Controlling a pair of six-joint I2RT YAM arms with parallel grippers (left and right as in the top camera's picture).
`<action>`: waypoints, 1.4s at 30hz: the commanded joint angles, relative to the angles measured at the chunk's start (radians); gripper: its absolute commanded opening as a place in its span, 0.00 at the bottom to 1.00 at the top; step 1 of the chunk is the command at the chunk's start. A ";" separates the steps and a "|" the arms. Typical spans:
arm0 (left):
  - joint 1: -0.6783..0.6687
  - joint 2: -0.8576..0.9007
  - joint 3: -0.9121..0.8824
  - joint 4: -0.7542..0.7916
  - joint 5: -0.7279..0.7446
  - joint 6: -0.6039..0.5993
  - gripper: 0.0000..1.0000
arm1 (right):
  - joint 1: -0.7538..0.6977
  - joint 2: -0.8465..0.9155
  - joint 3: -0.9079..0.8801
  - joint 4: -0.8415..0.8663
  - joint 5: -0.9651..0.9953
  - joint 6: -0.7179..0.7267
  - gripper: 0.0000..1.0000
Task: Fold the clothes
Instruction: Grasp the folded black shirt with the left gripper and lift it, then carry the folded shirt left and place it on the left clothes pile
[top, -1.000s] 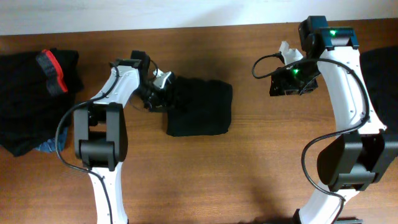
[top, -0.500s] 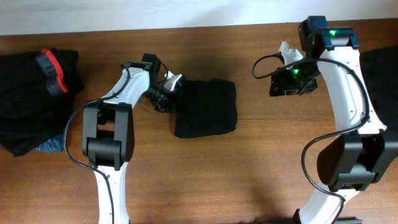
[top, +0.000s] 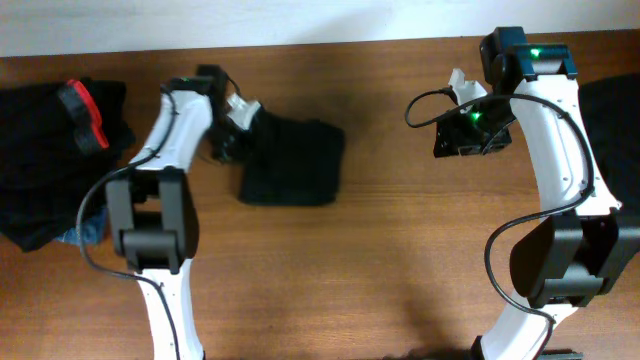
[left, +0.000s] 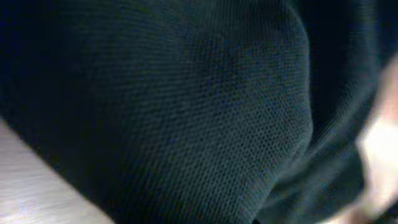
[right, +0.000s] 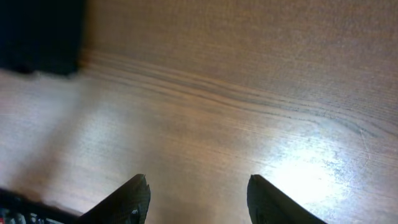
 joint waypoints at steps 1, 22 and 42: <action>0.061 -0.099 0.127 0.003 -0.058 -0.021 0.01 | 0.008 -0.021 0.018 -0.016 0.007 0.003 0.56; 0.323 -0.104 0.528 0.018 -0.076 -0.128 0.01 | 0.370 -0.330 0.018 -0.109 0.095 0.019 0.61; 0.486 -0.105 0.612 0.302 0.041 -0.131 0.00 | 0.374 -0.377 0.018 -0.143 0.095 0.019 0.61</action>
